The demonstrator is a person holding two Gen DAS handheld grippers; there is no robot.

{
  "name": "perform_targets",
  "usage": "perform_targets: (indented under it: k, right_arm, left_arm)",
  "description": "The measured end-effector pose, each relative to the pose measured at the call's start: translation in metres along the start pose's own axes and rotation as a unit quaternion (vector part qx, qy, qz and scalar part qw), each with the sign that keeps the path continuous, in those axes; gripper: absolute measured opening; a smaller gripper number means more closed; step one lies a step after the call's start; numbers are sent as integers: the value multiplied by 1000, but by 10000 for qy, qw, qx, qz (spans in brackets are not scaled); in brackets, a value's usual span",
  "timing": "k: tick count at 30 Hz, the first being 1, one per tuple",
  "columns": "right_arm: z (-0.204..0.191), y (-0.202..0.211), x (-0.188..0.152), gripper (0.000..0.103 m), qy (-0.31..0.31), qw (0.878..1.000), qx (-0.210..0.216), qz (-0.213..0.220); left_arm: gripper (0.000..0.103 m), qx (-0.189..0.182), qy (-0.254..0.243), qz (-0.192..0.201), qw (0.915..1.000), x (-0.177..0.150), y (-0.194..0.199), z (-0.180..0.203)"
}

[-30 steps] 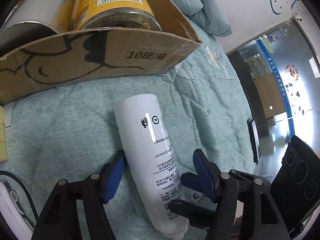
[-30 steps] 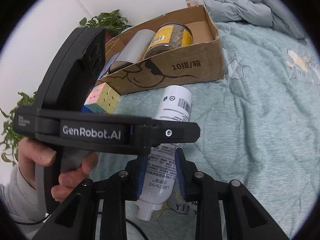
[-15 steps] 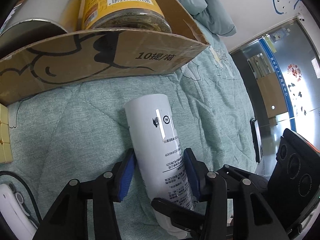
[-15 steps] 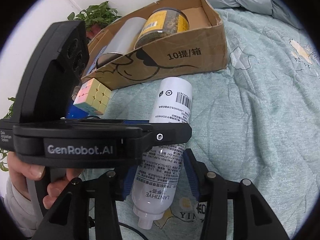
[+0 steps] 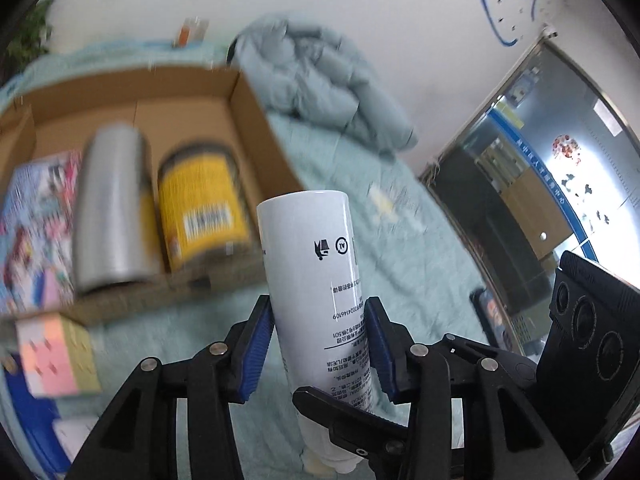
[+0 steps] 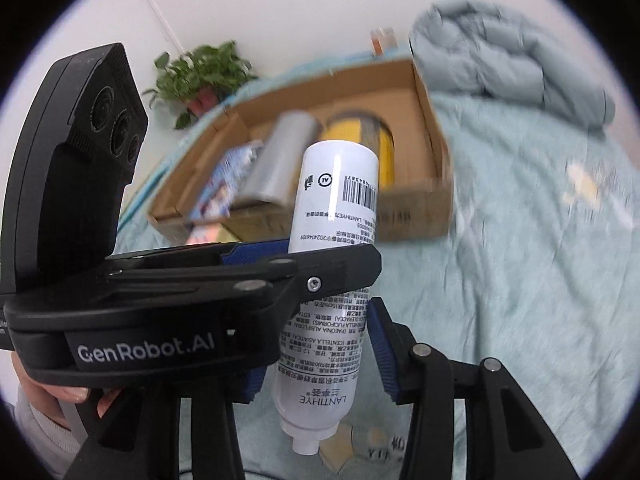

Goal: Organize rigid objects
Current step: 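Lift the white spray bottle upright and carry it over the box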

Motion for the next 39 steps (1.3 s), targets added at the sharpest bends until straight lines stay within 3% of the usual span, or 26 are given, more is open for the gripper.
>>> perform_targets:
  k: [5, 10, 16, 20, 24, 39]
  right_arm:
    - [-16, 23, 57, 44, 417, 9976, 6, 560]
    - [-27, 33, 113, 44, 749, 9933, -83, 876]
    - [-19, 37, 166, 44, 829, 9926, -122, 878]
    - [-3, 20, 185, 44, 696, 9955, -93, 640]
    - [16, -5, 184, 44, 538, 9979, -160, 335]
    - [64, -91, 131, 44, 274, 9966, -316, -714]
  left_arm:
    - [43, 118, -322, 578, 9977, 60, 41, 11]
    - [43, 214, -554, 889, 9943, 124, 70, 15]
    - [43, 193, -528, 934, 9940, 193, 67, 14]
    - [43, 149, -360, 667, 9970, 220, 41, 1]
    - [43, 64, -141, 329, 9993, 224, -4, -16]
    - [42, 45, 492, -734, 9961, 156, -134, -73]
Point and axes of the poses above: each gripper's, at about its wrist camera, not at the fingertips, and y roughly against the way its jaws point, z to its right, x to its top, the point moved 6 cm from there along -y, roughly the way its jaws point, and after that the axes turned 5 degrees about -y, right-handed, at the moved point
